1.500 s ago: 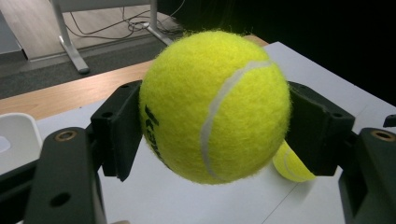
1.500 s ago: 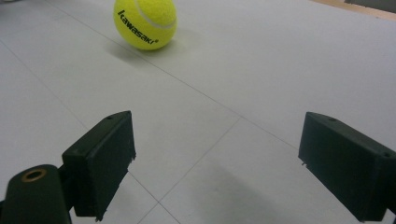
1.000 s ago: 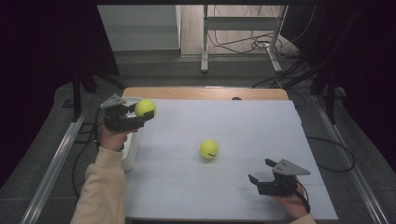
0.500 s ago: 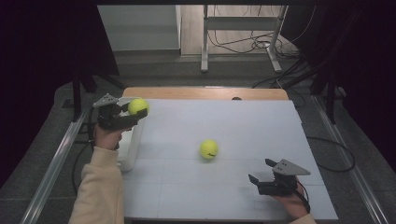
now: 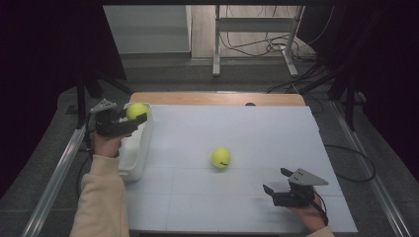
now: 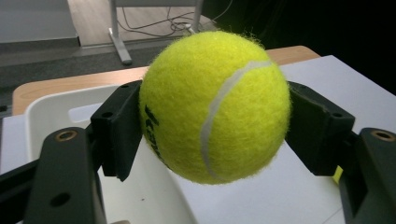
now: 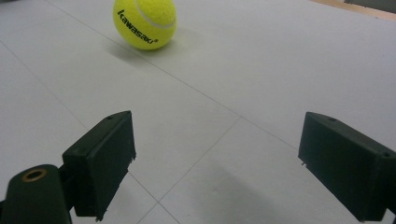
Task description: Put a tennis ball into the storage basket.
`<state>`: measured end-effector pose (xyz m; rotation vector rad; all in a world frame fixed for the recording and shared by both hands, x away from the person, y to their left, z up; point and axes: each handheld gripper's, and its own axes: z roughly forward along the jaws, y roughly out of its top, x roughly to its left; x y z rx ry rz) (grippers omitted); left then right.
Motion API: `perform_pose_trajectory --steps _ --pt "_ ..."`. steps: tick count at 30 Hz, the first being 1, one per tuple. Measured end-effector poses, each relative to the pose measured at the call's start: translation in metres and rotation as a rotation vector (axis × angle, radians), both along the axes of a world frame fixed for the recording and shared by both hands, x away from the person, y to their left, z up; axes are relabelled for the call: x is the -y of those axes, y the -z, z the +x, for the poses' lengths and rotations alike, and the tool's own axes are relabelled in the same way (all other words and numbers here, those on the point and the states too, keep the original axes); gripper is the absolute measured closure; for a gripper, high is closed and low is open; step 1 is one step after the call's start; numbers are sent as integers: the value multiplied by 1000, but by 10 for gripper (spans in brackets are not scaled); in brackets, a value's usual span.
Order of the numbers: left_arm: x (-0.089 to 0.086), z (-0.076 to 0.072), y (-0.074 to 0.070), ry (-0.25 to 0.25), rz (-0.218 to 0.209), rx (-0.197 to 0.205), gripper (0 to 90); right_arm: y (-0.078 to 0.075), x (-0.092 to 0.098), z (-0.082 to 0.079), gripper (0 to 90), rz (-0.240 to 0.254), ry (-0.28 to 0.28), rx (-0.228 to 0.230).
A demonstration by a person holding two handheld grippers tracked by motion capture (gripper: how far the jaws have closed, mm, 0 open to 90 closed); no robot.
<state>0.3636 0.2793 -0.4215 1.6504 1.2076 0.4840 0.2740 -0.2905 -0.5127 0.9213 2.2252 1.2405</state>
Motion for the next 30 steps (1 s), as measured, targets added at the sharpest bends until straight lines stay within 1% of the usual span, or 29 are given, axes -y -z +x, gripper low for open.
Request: perform_pose_trajectory --steps 4,5,7,8,16,19,20,22,23,27,30 --pt "-9 0 2 -25 0 -4 267 0 0 0 112 0 1 -1" --pt "-9 0 2 -25 0 -4 267 0 0 0 112 0 1 -1" --pt "-13 0 2 -37 -11 -1 267 0 0 0 113 3 0 -1" --pt "-15 -1 2 -42 -9 0 267 0 0 0 112 -3 1 -3" --pt "-24 0 4 -81 6 -6 267 0 0 0 113 3 1 -2" --pt "-24 4 7 -84 13 -23 267 0 0 0 113 2 2 -3" --pt "-24 4 7 -84 13 -23 267 0 0 0 114 0 6 -3" --pt "-22 9 10 -82 27 -42 267 0 0 1 113 4 7 -2" --pt "-22 9 10 -82 27 -42 267 0 0 1 113 4 7 -2" --pt "-19 21 14 -89 66 -86 267 0 0 1 114 -1 7 -2" --pt "-18 28 13 -93 93 -113 267 0 0 1 113 2 5 -1"
